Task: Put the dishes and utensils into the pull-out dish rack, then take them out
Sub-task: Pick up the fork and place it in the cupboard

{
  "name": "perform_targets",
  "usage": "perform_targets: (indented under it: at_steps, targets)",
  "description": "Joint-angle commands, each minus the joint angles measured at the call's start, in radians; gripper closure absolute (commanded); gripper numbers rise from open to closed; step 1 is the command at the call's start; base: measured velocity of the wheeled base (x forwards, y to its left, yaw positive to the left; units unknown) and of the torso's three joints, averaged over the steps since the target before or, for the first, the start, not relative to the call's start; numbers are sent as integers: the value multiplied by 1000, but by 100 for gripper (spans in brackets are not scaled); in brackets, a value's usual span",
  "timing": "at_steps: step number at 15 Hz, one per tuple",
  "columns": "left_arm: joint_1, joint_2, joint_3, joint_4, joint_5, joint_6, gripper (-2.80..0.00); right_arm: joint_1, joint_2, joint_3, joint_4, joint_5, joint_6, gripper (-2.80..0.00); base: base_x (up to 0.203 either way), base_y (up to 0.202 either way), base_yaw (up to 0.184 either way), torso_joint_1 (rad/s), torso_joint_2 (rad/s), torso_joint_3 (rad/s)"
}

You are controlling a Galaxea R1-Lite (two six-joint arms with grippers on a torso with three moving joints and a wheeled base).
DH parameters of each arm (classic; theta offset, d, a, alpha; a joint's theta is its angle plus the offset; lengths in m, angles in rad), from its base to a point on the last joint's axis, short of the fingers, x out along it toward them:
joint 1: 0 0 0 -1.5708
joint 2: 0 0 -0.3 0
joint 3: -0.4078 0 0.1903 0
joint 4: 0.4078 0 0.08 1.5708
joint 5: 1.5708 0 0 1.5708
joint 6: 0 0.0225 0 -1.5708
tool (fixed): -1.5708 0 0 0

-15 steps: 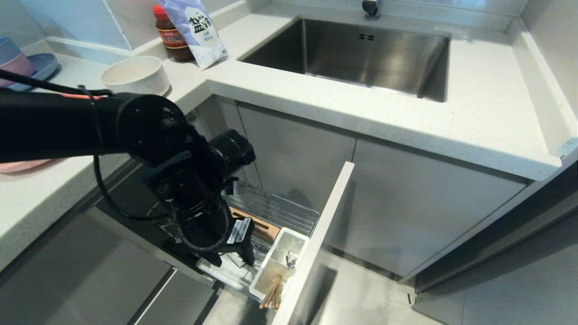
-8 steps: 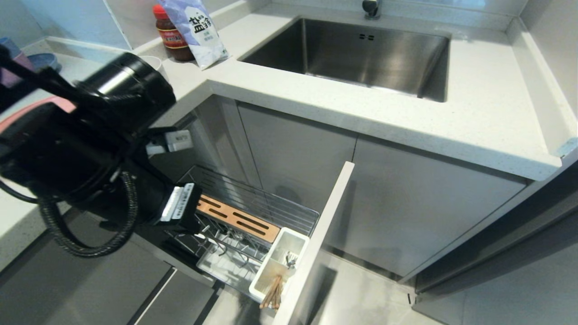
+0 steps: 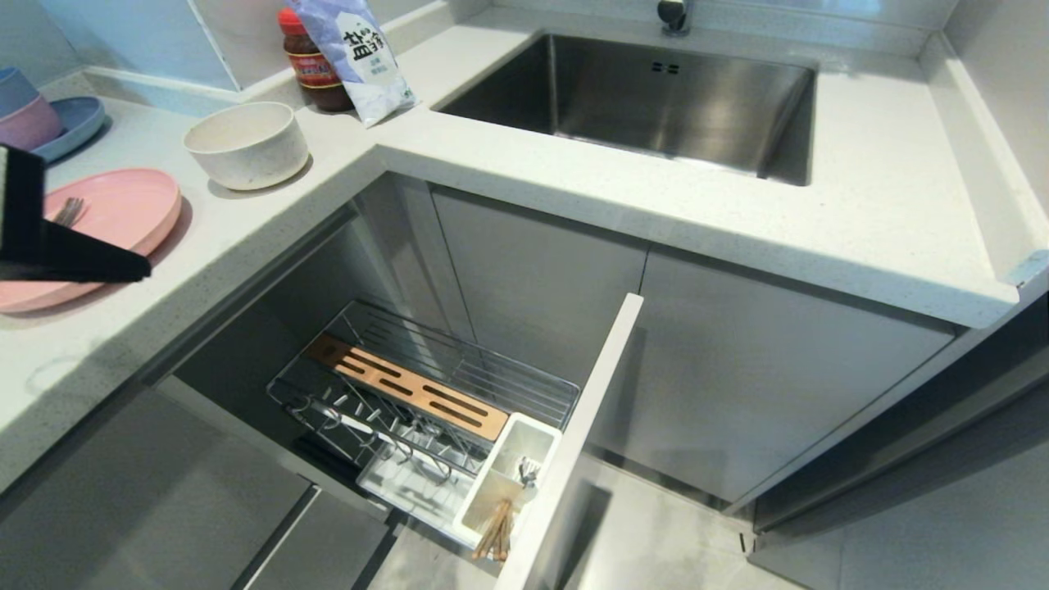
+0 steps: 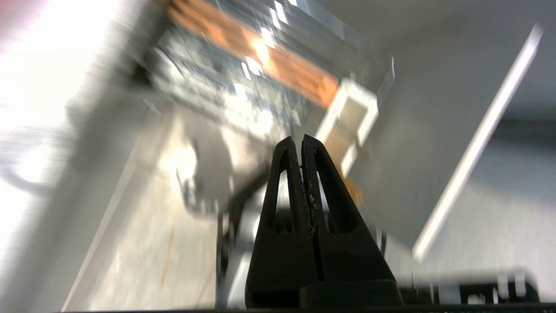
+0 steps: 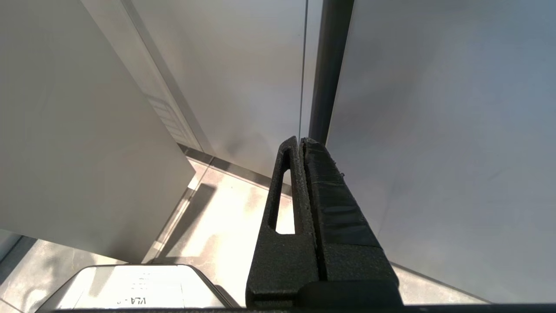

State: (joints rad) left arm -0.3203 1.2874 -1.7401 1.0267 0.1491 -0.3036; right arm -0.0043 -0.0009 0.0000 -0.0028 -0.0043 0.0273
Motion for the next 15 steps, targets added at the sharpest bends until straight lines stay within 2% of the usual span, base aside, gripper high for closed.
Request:
perform_targets:
  at_steps: [1,6,9,12,14,15]
  targets:
    - [131,-74,-15,-42,1,31,0,0,-2,2,0,0,0,0,0,0,0,0,0,0]
    - [530,-103,-15,-175,-17,109,0,0,-2,2,0,0,0,0,0,0,0,0,0,0]
    - [742,-97,-36,-229,-120,145,0,0,-2,2,0,0,0,0,0,0,0,0,0,0]
    - [905,-36,-106,-223,-193,152,0,0,-2,2,0,0,0,0,0,0,0,0,0,0]
    - [1028,19,-181,-170,-322,168,0,0,-2,2,0,0,0,0,0,0,0,0,0,0]
    - [1086,44,-189,-153,-365,215,0,0,-2,2,0,0,0,0,0,0,0,0,0,0]
